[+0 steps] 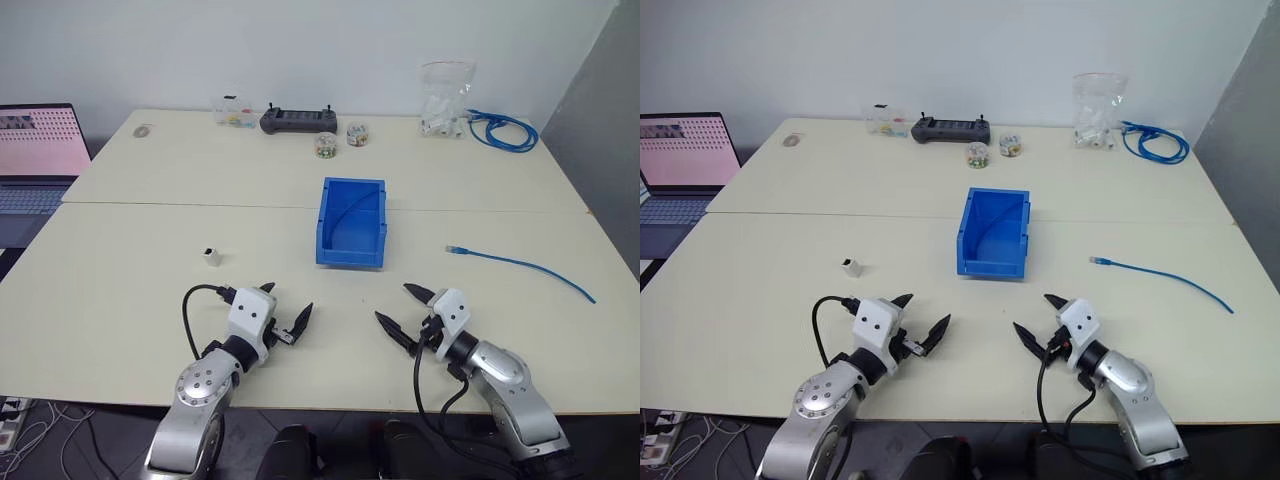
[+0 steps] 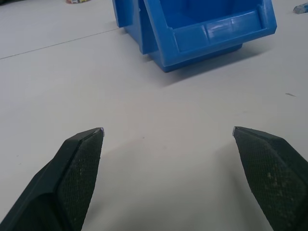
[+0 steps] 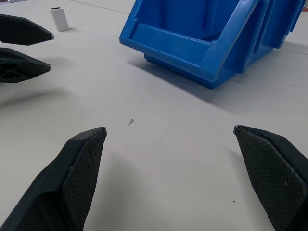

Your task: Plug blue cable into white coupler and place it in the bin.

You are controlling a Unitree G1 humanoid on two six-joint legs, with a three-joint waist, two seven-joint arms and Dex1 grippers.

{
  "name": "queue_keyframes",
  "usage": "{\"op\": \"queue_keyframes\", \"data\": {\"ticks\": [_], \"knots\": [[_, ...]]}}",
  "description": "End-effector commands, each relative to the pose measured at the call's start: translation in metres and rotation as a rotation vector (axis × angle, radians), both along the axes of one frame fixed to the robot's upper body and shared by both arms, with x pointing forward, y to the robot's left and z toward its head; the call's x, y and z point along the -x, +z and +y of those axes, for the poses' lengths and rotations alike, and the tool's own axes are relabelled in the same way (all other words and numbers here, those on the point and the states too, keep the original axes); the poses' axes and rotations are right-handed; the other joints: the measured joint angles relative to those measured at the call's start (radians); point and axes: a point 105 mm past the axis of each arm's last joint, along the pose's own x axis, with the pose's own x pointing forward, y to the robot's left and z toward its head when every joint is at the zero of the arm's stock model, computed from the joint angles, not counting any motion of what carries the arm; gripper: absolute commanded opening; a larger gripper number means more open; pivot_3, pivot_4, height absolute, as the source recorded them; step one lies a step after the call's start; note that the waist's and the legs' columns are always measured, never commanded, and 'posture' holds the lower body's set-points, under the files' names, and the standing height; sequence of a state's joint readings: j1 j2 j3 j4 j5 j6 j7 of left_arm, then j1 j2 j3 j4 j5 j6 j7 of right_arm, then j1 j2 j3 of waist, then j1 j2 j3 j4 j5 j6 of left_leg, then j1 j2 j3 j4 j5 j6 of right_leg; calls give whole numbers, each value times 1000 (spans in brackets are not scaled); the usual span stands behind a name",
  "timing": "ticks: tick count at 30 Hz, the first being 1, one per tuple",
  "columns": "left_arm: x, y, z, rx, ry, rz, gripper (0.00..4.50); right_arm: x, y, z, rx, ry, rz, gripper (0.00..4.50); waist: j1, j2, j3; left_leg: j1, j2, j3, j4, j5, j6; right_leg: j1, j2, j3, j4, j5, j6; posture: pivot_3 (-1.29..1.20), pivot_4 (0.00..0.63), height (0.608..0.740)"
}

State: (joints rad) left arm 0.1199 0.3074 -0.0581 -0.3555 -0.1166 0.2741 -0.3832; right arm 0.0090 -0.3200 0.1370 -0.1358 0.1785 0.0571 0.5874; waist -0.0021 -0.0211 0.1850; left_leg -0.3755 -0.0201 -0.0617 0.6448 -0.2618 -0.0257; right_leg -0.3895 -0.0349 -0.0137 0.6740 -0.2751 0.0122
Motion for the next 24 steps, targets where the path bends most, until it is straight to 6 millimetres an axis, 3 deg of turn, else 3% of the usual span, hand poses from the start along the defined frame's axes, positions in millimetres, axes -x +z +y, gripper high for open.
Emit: {"op": "queue_keyframes", "data": {"ticks": [1,24], "knots": [[0,13,-3,13,-4,-62,4500,-2,11,-2,-6,0,-41,4494,0,0,0,0,0,0,0,0,0,0,0,0,0,0,0,0,150,740],[6,12,0,5,2,-51,4500,0,11,-2,7,1,-59,4494,0,0,0,0,0,0,0,0,0,0,0,0,0,0,0,0,150,740]]}}
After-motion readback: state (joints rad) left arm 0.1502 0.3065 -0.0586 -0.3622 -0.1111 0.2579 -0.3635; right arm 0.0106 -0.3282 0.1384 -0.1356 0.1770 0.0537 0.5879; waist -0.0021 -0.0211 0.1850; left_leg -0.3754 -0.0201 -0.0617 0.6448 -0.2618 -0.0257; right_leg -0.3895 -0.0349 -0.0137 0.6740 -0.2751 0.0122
